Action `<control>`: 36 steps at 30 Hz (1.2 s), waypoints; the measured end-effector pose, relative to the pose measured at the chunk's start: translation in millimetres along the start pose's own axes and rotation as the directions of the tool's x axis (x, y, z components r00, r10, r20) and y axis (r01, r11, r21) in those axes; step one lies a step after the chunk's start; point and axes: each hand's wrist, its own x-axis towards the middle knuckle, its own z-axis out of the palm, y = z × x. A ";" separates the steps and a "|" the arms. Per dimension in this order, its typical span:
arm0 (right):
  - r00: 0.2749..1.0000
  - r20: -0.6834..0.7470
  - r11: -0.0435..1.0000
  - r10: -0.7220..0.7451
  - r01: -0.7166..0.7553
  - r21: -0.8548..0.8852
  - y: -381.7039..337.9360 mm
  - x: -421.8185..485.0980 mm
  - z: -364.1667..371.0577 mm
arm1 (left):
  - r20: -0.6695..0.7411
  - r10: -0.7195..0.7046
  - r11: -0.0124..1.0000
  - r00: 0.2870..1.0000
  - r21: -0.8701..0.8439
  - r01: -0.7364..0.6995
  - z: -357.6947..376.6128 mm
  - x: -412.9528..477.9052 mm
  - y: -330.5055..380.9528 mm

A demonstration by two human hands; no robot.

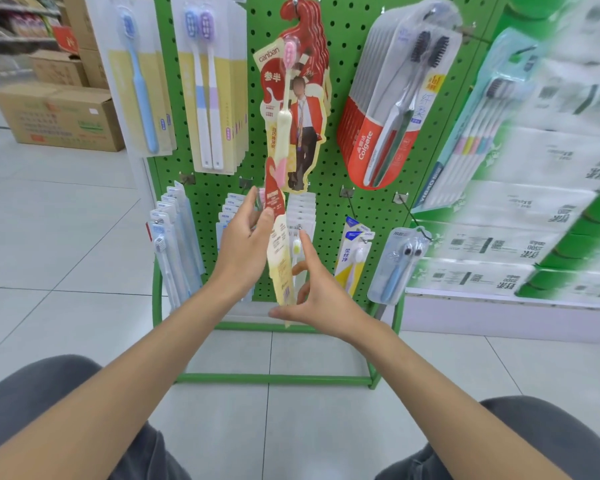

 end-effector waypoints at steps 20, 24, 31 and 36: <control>0.927 -0.364 0.926 0.093 0.054 0.374 -3.8 24.3 -52.4 | 0.237 -0.181 0.955 0.954 -0.189 0.228 4.5 -1.4 -10.0; 0.929 -0.360 0.926 0.083 0.061 0.372 -7.8 21.8 -52.1 | 0.240 -0.216 0.938 0.946 -0.219 0.269 5.5 -1.1 -10.7; 0.911 -0.408 0.930 0.060 0.098 0.354 -13.4 19.5 -49.4 | 0.264 -0.284 0.907 0.922 -0.237 0.347 4.9 1.0 -10.8; 0.878 -0.478 0.989 0.023 0.051 0.141 -11.3 22.8 -41.6 | 0.285 -0.285 0.872 0.915 -0.319 0.371 6.4 1.1 -11.0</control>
